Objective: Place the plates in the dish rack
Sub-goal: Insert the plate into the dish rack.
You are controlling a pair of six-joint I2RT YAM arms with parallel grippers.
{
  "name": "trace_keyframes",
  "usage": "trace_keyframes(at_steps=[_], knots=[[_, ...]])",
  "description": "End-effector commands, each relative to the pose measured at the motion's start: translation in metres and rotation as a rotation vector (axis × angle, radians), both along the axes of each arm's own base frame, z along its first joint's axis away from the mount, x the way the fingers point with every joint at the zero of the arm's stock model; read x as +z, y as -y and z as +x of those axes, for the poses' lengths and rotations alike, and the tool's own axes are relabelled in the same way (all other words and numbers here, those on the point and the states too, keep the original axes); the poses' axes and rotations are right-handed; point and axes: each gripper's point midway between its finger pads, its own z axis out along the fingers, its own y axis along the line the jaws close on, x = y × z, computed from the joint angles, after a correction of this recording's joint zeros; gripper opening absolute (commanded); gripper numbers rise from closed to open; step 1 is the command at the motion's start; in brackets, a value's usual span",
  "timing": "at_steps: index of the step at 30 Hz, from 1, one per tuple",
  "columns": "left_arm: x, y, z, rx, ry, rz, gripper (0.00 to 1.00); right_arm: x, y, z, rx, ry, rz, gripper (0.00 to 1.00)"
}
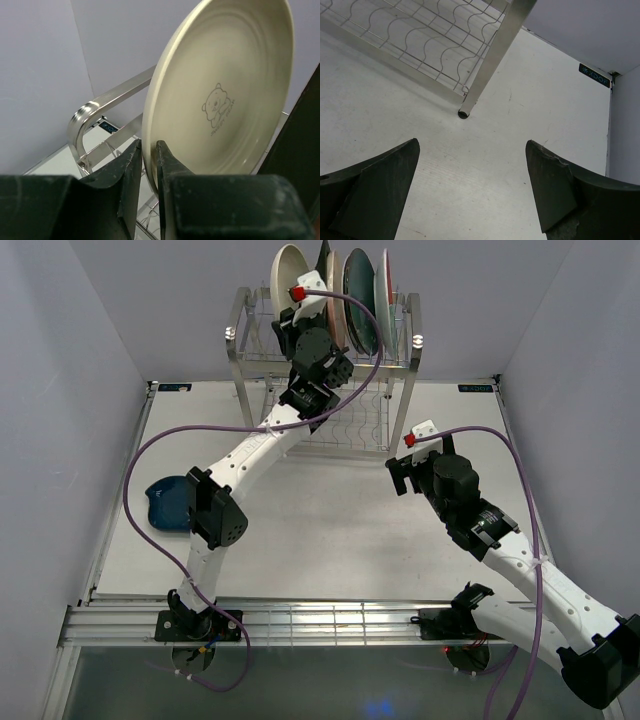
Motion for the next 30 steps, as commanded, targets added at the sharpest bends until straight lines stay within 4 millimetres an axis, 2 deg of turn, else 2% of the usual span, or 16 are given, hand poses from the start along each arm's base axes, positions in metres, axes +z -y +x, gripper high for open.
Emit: trace_keyframes(at_steps=[1,5,9,17,30], knots=[[0.025,-0.004,-0.026,-0.001,0.015,-0.036,0.29,0.01,0.0,0.001,-0.007,0.03,0.041,0.92],[0.021,0.002,-0.028,-0.015,0.006,-0.024,0.33,0.011,0.0,0.001,-0.005,0.031,0.041,0.91],[0.014,0.006,-0.027,-0.017,-0.014,-0.003,0.44,0.009,0.0,0.001,-0.005,0.027,0.04,0.9],[0.009,0.012,-0.025,-0.034,-0.012,0.002,0.51,0.01,0.0,0.0,-0.003,0.026,0.042,0.9],[0.031,0.016,-0.048,-0.098,0.027,-0.024,0.56,0.009,-0.001,0.0,0.002,0.023,0.041,0.9]])
